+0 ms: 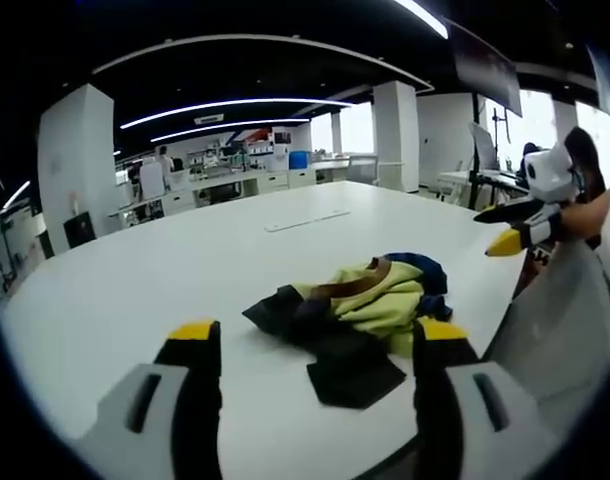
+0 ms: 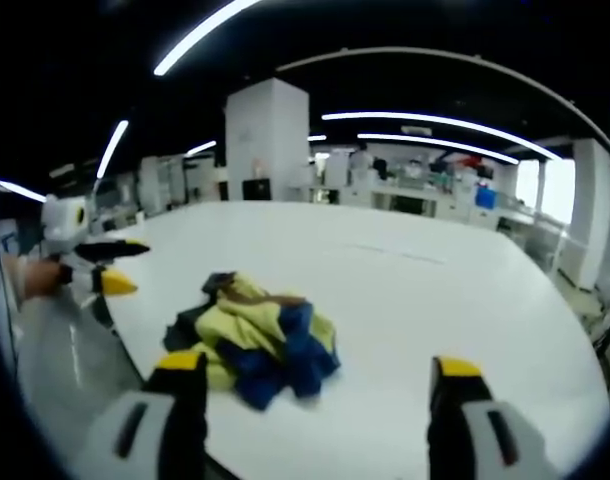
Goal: Fold the garment on the visible template until the final outline fits inside the template.
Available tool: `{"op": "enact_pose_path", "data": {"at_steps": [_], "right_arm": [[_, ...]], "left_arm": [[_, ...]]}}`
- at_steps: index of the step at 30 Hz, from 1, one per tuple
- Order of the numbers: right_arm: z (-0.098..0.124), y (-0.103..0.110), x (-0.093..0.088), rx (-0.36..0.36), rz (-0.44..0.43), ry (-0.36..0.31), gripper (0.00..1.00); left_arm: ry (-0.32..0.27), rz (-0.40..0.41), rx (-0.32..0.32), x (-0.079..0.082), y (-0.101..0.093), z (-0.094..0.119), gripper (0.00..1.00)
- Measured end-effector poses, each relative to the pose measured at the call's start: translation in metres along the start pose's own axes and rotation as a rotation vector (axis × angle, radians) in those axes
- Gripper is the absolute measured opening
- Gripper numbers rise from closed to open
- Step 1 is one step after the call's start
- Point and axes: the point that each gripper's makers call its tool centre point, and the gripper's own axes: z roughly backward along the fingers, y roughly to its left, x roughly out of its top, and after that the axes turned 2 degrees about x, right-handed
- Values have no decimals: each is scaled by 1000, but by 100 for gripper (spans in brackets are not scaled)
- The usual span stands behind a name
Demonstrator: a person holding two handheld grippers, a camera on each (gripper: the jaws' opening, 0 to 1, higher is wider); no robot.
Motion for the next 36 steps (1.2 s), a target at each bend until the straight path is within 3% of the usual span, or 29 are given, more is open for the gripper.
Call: {"op": "enact_pose_path", "data": {"at_steps": [25, 36], "right_arm": [[0, 1, -2, 5, -3, 18, 92], [2, -5, 4, -2, -41, -14, 91]], "left_arm": [[10, -17, -5, -2, -1, -1, 75], [14, -39, 7, -2, 1, 0, 74]]}}
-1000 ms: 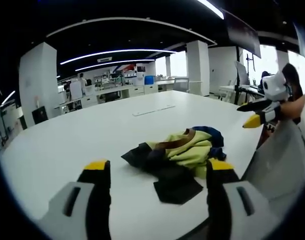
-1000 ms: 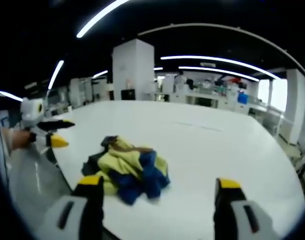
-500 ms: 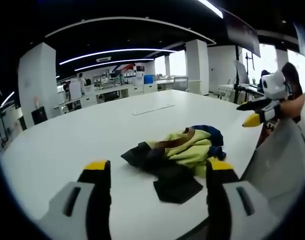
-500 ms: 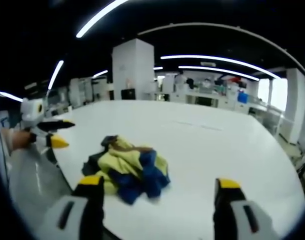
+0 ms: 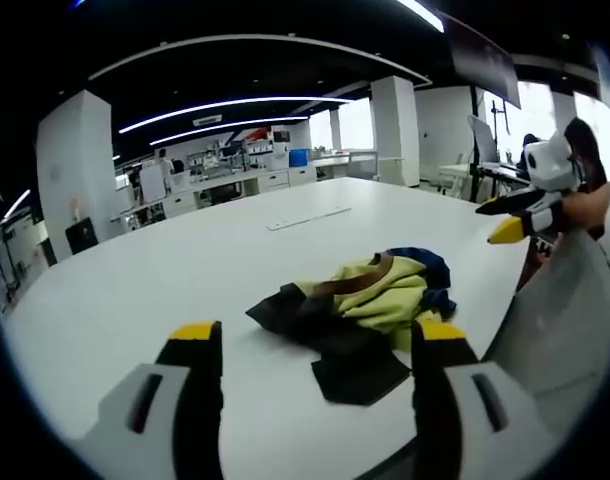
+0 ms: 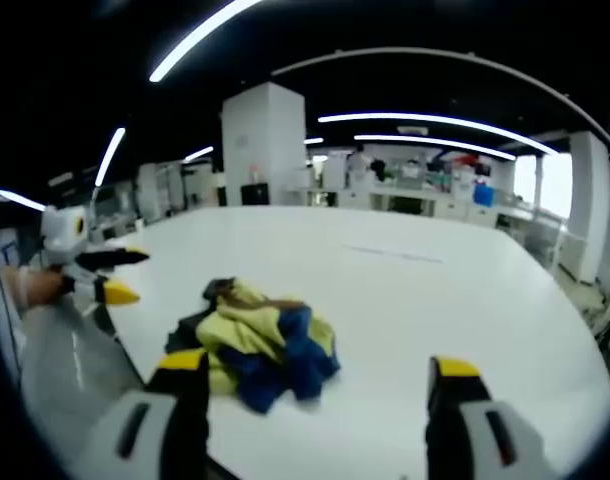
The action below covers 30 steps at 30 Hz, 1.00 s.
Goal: Fold the garment on the visible template until the final outline fits inside the template.
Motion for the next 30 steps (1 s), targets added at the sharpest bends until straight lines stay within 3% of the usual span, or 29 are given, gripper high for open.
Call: {"op": "enact_pose_path", "data": {"at_steps": [8, 13, 16, 23, 25, 27, 30], "right_arm": [[0, -5, 7, 17, -77, -32, 88], [-6, -9, 5, 67, -54, 7, 83], [-14, -9, 5, 110, -34, 42, 76], [-43, -6, 9, 190, -9, 102, 60], [-49, 1, 9, 235, 7, 127, 54], [-50, 7, 4, 271, 9, 156, 39], [-59, 7, 2, 298, 1, 175, 32]], "left_arm": [[-5, 0, -3, 5, 0, -1, 74], [-29, 36, -1, 12, 8, -4, 73], [-31, 20, -19, 16, 11, -13, 72], [40, -17, -66, 2, 21, -49, 66], [55, 0, -102, 2, 20, -56, 56], [78, -24, -134, -2, 20, -65, 40], [102, -80, -152, -10, 19, -78, 35]]}}
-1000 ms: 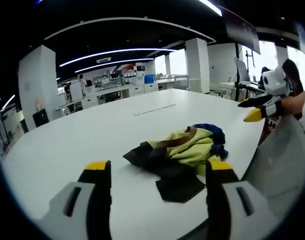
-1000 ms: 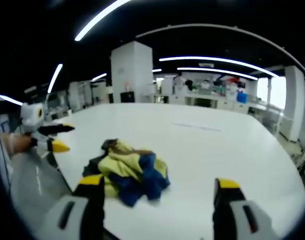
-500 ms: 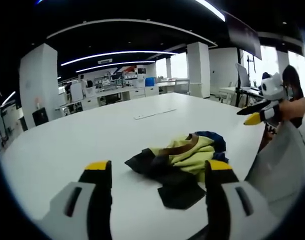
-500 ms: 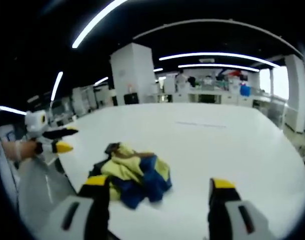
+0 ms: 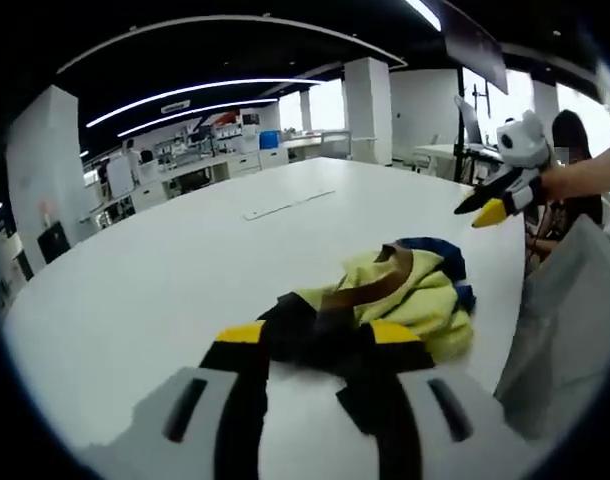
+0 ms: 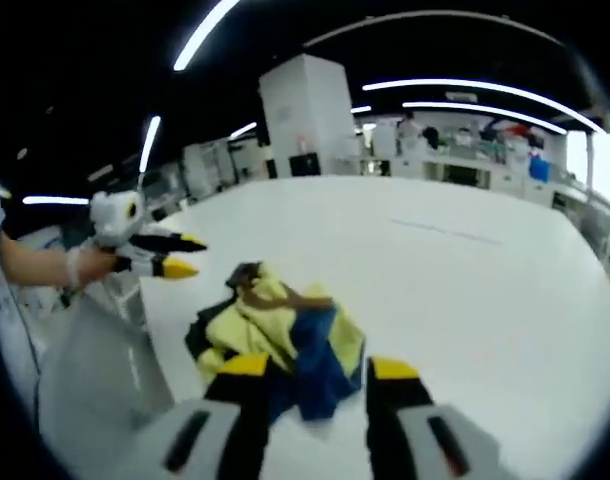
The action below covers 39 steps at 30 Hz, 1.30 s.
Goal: Fold the garment on the visible template until the final outline fits inside the template.
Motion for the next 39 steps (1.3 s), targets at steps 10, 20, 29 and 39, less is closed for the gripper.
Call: {"op": "enact_pose_path", "data": {"at_steps": [10, 20, 29, 39], "right_arm": [[-14, 1, -11, 42, 5, 64, 19], [-28, 7, -30, 68, -20, 122, 9], [-25, 7, -33, 55, -43, 117, 0], [3, -10, -10, 19, -38, 38, 0]], "left_arm": [[126, -10, -71, -29, -8, -34, 19], [173, -5, -90, -41, -3, -38, 12], [187, -12, -91, -43, -3, -39, 0], [99, 110, -88, -9, 1, -16, 0]]}}
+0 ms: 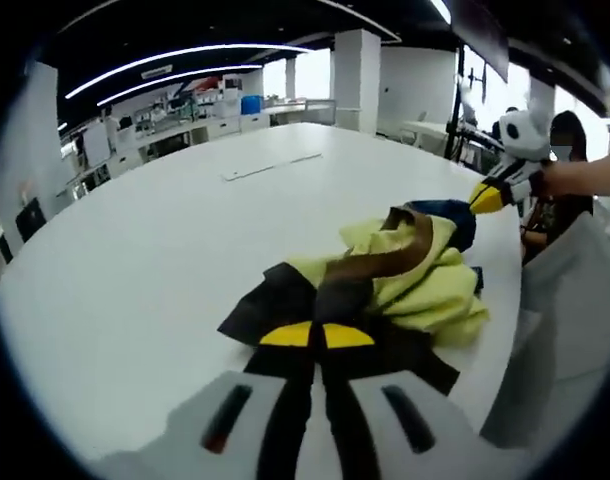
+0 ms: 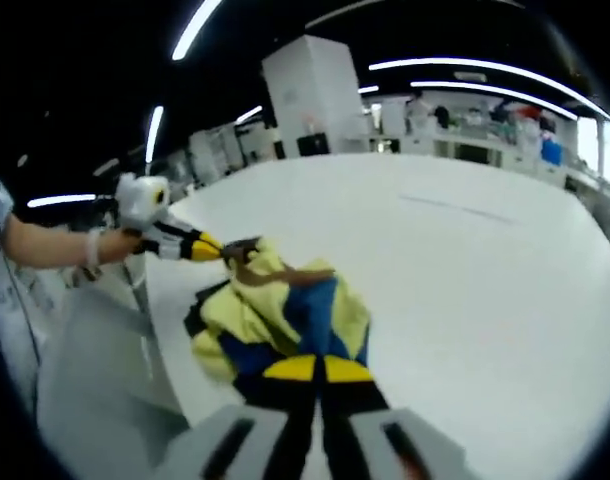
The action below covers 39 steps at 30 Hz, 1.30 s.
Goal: Fold the garment on the visible template until the final outline fits inside the template.
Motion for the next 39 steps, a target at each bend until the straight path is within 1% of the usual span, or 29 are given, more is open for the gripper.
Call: {"op": "enact_pose_path", "data": {"at_steps": [1, 2, 3, 5, 6, 7, 10, 12, 14, 16, 17, 18, 19, 20, 21, 22, 23, 24, 25, 27, 28, 30, 32, 33, 34, 36, 37, 38, 39], "right_arm": [[3, -3, 3, -2, -6, -10, 0], [9, -7, 8, -11, -12, -24, 0], [13, -7, 12, -14, -14, -36, 0], [22, -10, 22, -21, -37, -68, 0], [28, -11, 30, -20, -48, -97, 0], [30, -12, 33, -22, -51, -105, 0], [45, -12, 50, -23, -59, -155, 0], [51, -11, 59, -23, -59, -178, 0], [59, -11, 70, -21, -62, -209, 0], [67, -7, 82, -19, -47, -238, 0], [72, -4, 90, -17, -34, -258, 0], [75, -4, 95, -20, -31, -268, 0], [79, -3, 101, -22, -21, -281, 0], [85, -2, 111, -22, -11, -305, 0], [89, -1, 119, -20, -6, -324, 0], [95, 0, 131, -17, 4, -352, 0], [100, 0, 138, -20, 10, -368, 0], [104, 0, 145, -23, 16, -378, 0], [110, 0, 155, -24, 29, -394, 0], [116, 1, 170, -23, 52, -417, 0], [117, 1, 173, -22, 55, -421, 0], [121, 1, 191, -19, 72, -448, 0], [119, -5, 201, -25, 83, -453, 0], [117, -9, 204, -28, 84, -451, 0], [111, -16, 207, -33, 85, -444, 0], [99, -29, 208, -40, 79, -423, 0], [93, -35, 207, -45, 77, -409, 0], [87, -40, 205, -50, 79, -395, 0], [77, -48, 200, -57, 72, -365, 0]], "left_arm": [[-11, 10, 1, 4, 1, 3, 0], [-30, 23, -3, 12, -2, 8, 0], [-39, 26, -3, 16, -3, 11, 0], [-55, 39, -3, 30, -10, 20, 0], [-65, 41, -2, 34, -10, 23, 0], [-78, 48, 1, 39, -10, 26, 0], [-133, 78, -2, 60, -7, 39, 0], [-147, 77, 3, 67, -5, 45, 0], [-177, 66, 8, 81, -2, 54, 0], [-199, 58, 7, 92, -3, 60, 0], [-217, 58, 7, 101, -3, 64, 0], [-227, 56, 6, 106, -4, 67, 0], [-248, 48, 8, 116, -4, 71, 0], [-257, 51, 8, 119, -1, 73, 0], [-279, 53, 9, 129, 1, 77, 0], [-285, 52, 10, 132, -1, 78, 0], [-314, 61, 10, 142, -1, 82, 0], [-331, 68, 4, 147, 0, 83, 0], [-367, 90, -4, 157, 2, 86, 0], [-395, 94, -8, 168, 6, 90, 0], [-401, 100, -7, 173, 8, 91, 0], [-418, 93, -9, 189, 15, 90, 0], [-425, 72, -13, 199, 20, 86, 0], [-420, 72, -13, 202, 24, 82, 0], [-414, 60, -18, 203, 34, 72, 0], [-392, 73, -24, 203, 44, 57, 0], [-391, 71, -29, 202, 47, 50, 0], [-374, 85, -35, 199, 50, 43, 0], [-343, 106, -44, 193, 56, 30, 0]]}}
